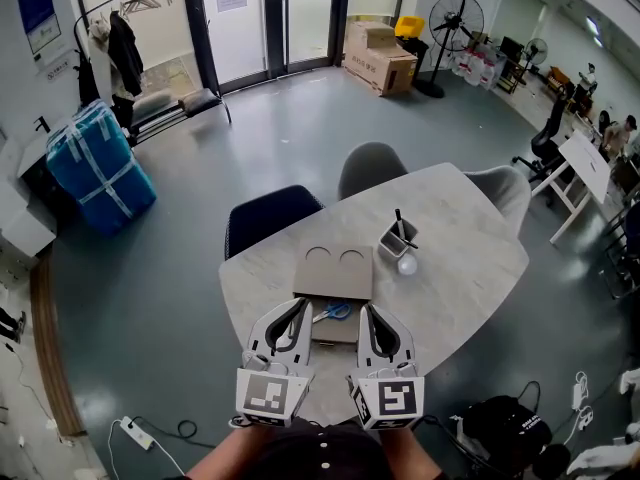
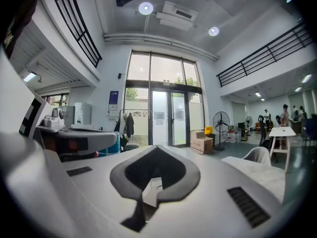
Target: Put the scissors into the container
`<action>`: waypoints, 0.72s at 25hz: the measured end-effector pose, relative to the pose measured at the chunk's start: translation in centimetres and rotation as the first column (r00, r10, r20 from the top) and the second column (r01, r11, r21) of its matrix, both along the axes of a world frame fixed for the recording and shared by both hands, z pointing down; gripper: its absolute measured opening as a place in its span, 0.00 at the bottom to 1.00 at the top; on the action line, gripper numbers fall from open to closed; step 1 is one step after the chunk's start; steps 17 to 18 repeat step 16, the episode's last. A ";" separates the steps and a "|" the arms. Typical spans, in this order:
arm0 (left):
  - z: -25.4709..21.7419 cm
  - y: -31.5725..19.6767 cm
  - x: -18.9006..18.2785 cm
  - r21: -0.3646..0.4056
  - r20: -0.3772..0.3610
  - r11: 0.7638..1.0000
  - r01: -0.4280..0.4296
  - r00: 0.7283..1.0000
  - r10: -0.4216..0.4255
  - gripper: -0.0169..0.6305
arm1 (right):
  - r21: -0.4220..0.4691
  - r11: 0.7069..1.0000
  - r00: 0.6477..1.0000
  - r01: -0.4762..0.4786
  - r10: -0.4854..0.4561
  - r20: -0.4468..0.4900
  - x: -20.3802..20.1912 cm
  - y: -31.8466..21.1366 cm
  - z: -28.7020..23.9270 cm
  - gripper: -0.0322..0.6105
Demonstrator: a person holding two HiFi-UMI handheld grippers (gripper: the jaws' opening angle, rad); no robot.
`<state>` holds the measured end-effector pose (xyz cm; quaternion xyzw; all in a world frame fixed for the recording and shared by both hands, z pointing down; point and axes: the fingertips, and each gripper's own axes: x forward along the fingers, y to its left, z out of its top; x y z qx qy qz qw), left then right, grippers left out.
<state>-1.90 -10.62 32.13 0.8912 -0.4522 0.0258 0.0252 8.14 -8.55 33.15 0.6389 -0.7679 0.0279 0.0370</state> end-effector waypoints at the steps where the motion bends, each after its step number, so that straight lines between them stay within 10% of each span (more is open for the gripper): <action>1: 0.0 0.0 0.0 0.000 0.001 1.000 0.000 1.000 0.000 0.06 | 0.001 1.000 1.000 -0.002 0.002 0.000 0.1 0.0 0.0 0.04; 18: -0.1 -0.1 0.0 0.008 0.004 1.000 -0.003 1.000 0.003 0.06 | -0.002 1.000 1.000 -0.006 0.006 -0.008 0.1 -0.1 0.2 0.04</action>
